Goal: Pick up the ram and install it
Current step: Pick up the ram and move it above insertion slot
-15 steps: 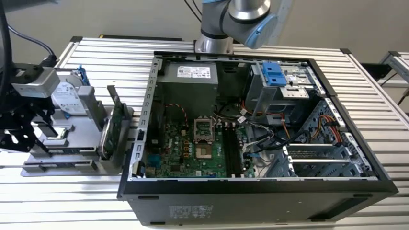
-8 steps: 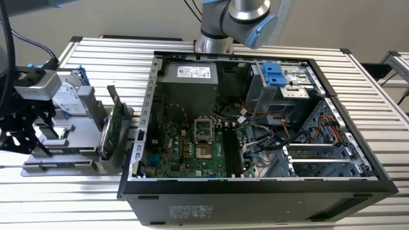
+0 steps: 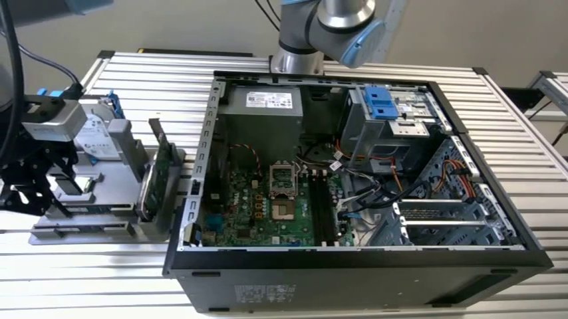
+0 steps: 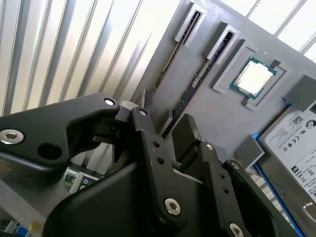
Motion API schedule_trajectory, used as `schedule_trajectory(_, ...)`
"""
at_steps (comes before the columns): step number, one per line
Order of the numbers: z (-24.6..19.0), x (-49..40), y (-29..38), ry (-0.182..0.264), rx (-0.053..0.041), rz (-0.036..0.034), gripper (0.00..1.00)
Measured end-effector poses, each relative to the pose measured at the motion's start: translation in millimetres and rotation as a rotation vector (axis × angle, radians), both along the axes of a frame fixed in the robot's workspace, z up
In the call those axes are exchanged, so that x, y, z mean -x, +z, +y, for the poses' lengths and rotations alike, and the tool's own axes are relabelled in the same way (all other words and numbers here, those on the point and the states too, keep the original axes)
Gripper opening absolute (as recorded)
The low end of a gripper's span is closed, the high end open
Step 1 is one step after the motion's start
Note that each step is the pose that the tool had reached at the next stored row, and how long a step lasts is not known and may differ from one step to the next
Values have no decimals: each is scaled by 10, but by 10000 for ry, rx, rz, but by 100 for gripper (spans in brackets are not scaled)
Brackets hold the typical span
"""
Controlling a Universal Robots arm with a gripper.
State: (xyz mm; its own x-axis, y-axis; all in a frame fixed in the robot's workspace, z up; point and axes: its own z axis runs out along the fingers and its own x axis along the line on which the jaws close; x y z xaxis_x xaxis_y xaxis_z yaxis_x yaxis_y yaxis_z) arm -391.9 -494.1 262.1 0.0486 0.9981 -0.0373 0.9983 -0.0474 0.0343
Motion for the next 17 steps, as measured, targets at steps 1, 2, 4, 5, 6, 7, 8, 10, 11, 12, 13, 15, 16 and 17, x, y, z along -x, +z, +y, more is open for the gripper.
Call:
schedule_trajectory(1,0,0,-1,0,-1,-1,100)
schedule_trajectory(2,0,0,-3,0,-2,-3,100)
schedule_trajectory(4,0,-1,-15,0,-5,-6,100)
schedule_trajectory(5,0,-1,-22,0,-3,-4,100)
schedule_trajectory(6,0,0,-31,0,-1,-2,100)
schedule_trajectory(7,0,0,-43,0,-2,-3,100)
schedule_trajectory(8,0,0,-56,0,0,-3,100)
schedule_trajectory(10,0,0,-79,0,4,-2,100)
schedule_trajectory(11,0,0,-90,0,7,-1,100)
schedule_trajectory(12,0,-1,-102,0,8,-2,100)
schedule_trajectory(13,0,-1,-114,2,11,-3,100)
schedule_trajectory(15,0,0,-137,8,20,-2,100)
schedule_trajectory(16,0,0,-146,12,22,-1,100)
schedule_trajectory(17,0,0,-158,16,24,-2,100)
